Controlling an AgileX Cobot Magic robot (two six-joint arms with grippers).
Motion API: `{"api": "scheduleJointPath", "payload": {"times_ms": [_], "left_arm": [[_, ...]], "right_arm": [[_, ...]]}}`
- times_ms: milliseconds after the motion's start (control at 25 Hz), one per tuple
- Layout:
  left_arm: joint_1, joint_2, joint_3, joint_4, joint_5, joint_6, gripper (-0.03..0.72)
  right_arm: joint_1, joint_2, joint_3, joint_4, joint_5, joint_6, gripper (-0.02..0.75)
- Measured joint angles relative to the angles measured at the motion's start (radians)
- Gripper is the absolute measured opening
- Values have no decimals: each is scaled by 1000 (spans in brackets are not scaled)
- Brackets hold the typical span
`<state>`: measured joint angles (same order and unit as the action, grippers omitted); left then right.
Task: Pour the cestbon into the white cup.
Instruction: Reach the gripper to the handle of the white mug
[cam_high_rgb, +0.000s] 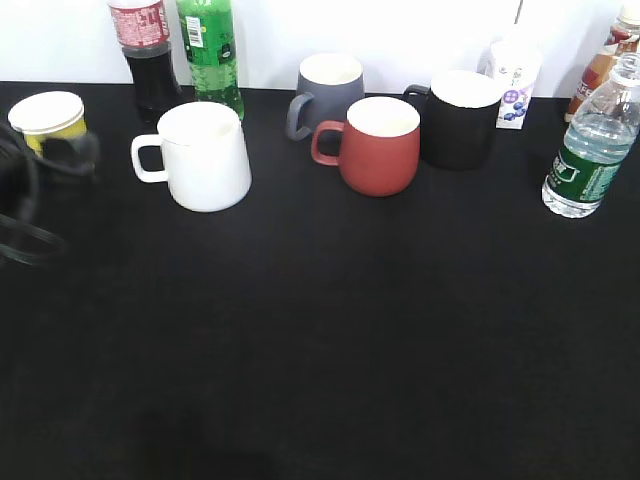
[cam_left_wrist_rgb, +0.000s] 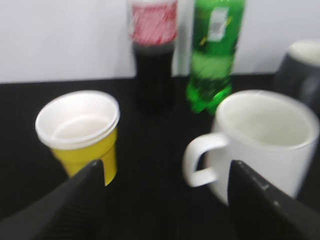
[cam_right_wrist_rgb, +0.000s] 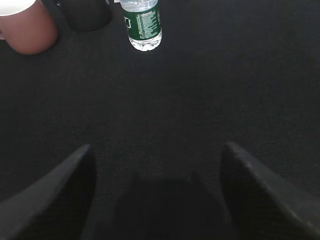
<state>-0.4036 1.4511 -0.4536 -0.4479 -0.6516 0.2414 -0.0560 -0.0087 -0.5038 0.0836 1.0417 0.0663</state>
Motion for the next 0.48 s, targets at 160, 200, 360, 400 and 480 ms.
{"api": "scheduleJointPath", "payload": {"times_ms": [160, 200, 360, 400, 480], "left_arm": [[0, 129, 0, 86, -121, -70, 549], [-1, 162, 0, 92, -181, -72, 547], [-5, 261, -1, 222, -331, -126, 546], [-5, 271, -3, 229, -334, -139, 546], [-5, 296, -25, 229, -335, -143, 546]], "right_arm": [[0, 0, 0, 0, 0, 0, 587], [0, 0, 0, 0, 0, 0, 587], [0, 0, 0, 0, 0, 0, 587], [0, 0, 0, 0, 0, 0, 587], [0, 0, 0, 0, 0, 0, 587]]}}
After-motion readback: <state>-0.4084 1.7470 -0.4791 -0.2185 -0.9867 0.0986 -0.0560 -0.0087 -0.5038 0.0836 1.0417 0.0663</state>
